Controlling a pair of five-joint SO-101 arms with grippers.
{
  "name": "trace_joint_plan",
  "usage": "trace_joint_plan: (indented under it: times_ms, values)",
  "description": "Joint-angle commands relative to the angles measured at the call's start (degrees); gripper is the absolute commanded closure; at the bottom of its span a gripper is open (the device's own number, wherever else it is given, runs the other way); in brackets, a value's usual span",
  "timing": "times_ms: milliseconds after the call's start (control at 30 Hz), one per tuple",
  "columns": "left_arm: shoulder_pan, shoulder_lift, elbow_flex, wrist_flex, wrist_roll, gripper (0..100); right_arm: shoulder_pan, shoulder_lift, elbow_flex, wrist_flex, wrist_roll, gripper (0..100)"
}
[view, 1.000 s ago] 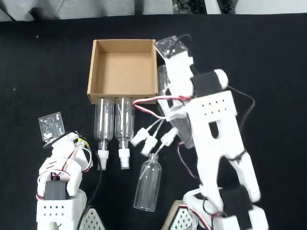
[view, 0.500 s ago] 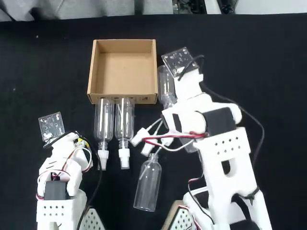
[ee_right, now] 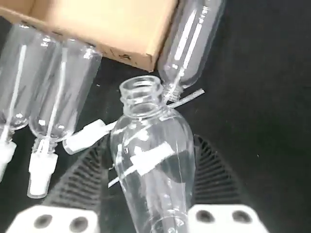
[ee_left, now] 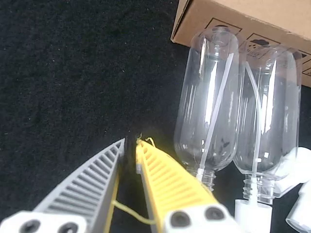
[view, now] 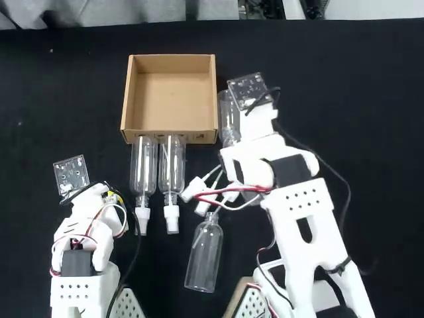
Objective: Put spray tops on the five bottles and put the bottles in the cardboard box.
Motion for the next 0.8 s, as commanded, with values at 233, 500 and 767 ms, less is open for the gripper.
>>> trace_joint_plan:
  times_ms: [233,500,767]
  values:
    - [0.6,0.2,1.3,1.4,-0.1,97,3.2,-2.6,-0.6,-1.5,-0.6,92.0]
    - [4.6,-0.2,1.3,13.7,-0.4,97,5.5,-2.6,-0.7,-1.5,-0.6,92.1]
    - [7.1,-0.2,1.3,14.1,-0.4,97,12.7,-2.6,-0.4,-4.4,-4.7,92.1]
